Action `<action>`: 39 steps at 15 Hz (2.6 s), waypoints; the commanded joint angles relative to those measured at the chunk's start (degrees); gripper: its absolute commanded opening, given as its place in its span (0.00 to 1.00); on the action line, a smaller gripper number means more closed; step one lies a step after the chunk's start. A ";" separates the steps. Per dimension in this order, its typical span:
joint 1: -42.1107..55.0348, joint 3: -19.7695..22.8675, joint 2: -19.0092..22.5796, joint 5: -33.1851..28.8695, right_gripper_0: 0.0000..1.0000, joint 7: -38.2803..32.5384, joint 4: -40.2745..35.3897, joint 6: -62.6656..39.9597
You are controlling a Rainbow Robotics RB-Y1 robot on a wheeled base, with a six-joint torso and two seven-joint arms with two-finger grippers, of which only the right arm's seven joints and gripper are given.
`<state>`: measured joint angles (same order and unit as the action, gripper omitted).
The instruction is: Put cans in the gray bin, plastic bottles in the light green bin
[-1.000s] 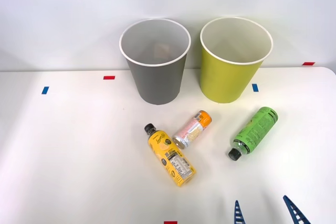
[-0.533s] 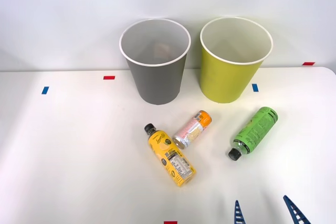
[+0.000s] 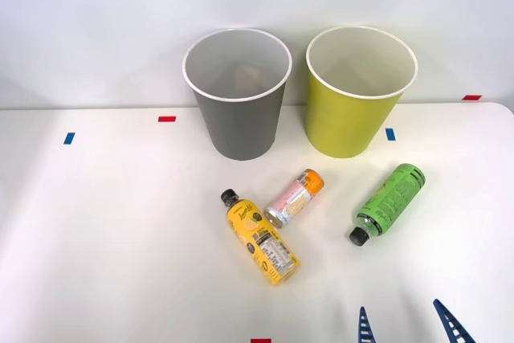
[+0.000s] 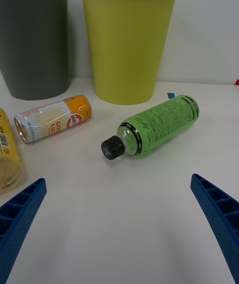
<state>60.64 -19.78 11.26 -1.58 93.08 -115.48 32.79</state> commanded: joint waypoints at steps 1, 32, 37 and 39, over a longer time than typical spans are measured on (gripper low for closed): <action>0.00 0.00 -0.01 0.00 1.00 -0.01 -0.01 -0.01; 0.00 0.00 -0.01 0.00 1.00 -0.01 -0.01 -0.01; 0.00 0.00 -0.01 0.00 1.00 -0.01 -0.01 -0.01; 0.00 0.00 -0.01 0.00 1.00 -0.01 -0.01 -0.01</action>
<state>60.64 -19.78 11.25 -1.58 93.07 -115.49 32.78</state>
